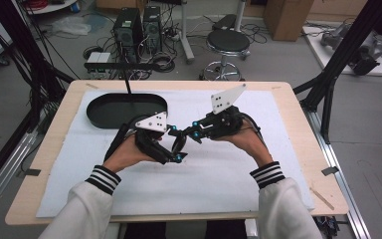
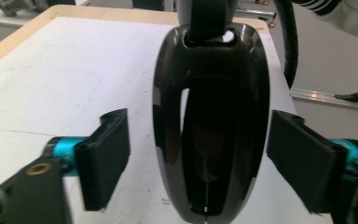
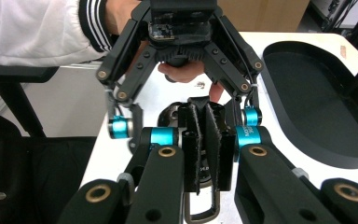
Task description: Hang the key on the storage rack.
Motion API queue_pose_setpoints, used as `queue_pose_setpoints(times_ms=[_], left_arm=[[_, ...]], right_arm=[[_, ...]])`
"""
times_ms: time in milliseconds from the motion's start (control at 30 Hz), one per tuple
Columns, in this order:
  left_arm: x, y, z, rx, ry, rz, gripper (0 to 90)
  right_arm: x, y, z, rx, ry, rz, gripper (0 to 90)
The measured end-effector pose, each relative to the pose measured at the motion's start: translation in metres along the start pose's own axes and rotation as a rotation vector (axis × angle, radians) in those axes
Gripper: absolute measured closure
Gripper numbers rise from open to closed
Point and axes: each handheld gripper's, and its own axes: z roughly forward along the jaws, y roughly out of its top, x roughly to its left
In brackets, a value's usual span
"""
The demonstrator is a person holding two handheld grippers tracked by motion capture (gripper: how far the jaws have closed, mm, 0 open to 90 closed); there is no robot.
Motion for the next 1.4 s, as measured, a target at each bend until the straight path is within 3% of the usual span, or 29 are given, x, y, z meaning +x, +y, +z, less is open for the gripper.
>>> queue_pose_setpoints(times_ms=[433,533,933,967,1000,1033,1100,1133,1167,1233,1400], left_arm=[[-0.001,0.001,-0.003,-0.008,-0.016,0.002,39.8],[-0.001,0.001,-0.004,-0.012,-0.017,0.001,46.8],[-0.003,0.002,-0.008,-0.009,0.008,-0.025,48.7],[-0.003,0.002,-0.008,0.001,0.015,-0.023,48.7],[-0.004,0.002,-0.007,0.012,0.019,-0.023,48.7],[-0.004,0.001,-0.007,0.024,0.024,-0.023,48.8],[-0.004,0.000,-0.006,0.050,0.034,-0.027,48.7],[-0.004,-0.001,-0.006,0.053,0.041,-0.031,48.8],[-0.004,-0.001,-0.006,0.055,0.041,-0.032,48.8],[-0.003,-0.001,-0.009,0.057,0.053,-0.041,48.8],[-0.002,-0.002,-0.017,0.070,0.100,-0.044,48.7]], right_arm=[[-0.001,0.000,0.005,-0.001,0.013,-0.002,85.4],[0.000,0.000,0.004,0.005,0.018,0.006,85.4],[-0.003,-0.001,0.005,-0.023,0.021,0.000,83.4],[-0.003,-0.001,0.006,-0.025,0.022,0.001,81.2],[-0.003,-0.001,0.006,-0.029,0.019,-0.001,70.4],[-0.002,-0.002,0.007,-0.050,0.006,-0.002,51.4],[0.000,-0.002,0.007,-0.055,-0.065,0.033,32.7],[0.000,-0.002,0.007,-0.050,-0.092,0.022,27.1],[0.000,-0.004,0.006,-0.048,-0.125,0.030,15.1],[0.000,-0.006,0.005,-0.057,-0.166,0.065,2.8],[0.002,-0.015,-0.002,-0.075,-0.235,0.090,0.3]])
